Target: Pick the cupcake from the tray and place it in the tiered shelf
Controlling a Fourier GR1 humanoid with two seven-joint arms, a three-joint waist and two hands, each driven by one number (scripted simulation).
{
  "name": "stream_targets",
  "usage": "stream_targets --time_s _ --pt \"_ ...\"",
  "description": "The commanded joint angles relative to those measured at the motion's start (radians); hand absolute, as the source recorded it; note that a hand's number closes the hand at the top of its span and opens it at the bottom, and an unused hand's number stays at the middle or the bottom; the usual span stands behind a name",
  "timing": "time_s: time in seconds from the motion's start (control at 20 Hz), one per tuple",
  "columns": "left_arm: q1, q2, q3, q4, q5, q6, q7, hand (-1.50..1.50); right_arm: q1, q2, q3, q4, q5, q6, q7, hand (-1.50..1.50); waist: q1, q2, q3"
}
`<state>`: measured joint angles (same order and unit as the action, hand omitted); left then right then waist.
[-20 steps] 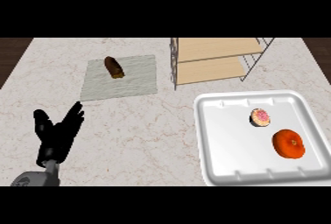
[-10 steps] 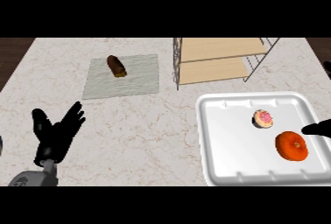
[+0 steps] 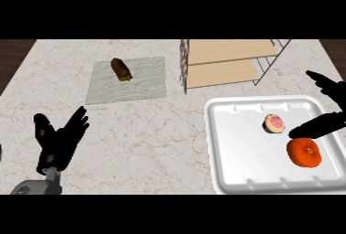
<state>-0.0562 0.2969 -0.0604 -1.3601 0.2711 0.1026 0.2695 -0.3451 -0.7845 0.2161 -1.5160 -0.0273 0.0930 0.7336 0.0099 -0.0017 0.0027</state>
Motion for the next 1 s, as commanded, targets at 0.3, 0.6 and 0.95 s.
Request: stream_targets --time_s 0.3,0.6,0.95 --pt "0.024 -0.032 0.037 0.083 -0.026 -0.056 -0.072 0.0 -0.005 0.125 0.014 0.044 0.206 0.022 0.078 -1.5 -0.007 0.002 -0.003" --pt "-0.022 -0.059 0.045 0.069 -0.049 -0.039 -0.014 0.0 0.062 0.215 0.0 0.043 0.324 -0.015 0.046 -1.5 -0.009 0.003 -0.003" --pt "-0.027 -0.067 0.065 0.056 -0.08 -0.049 0.0 0.0 -0.014 0.275 -0.049 0.136 0.391 0.065 0.064 -1.5 -0.008 0.003 -0.003"
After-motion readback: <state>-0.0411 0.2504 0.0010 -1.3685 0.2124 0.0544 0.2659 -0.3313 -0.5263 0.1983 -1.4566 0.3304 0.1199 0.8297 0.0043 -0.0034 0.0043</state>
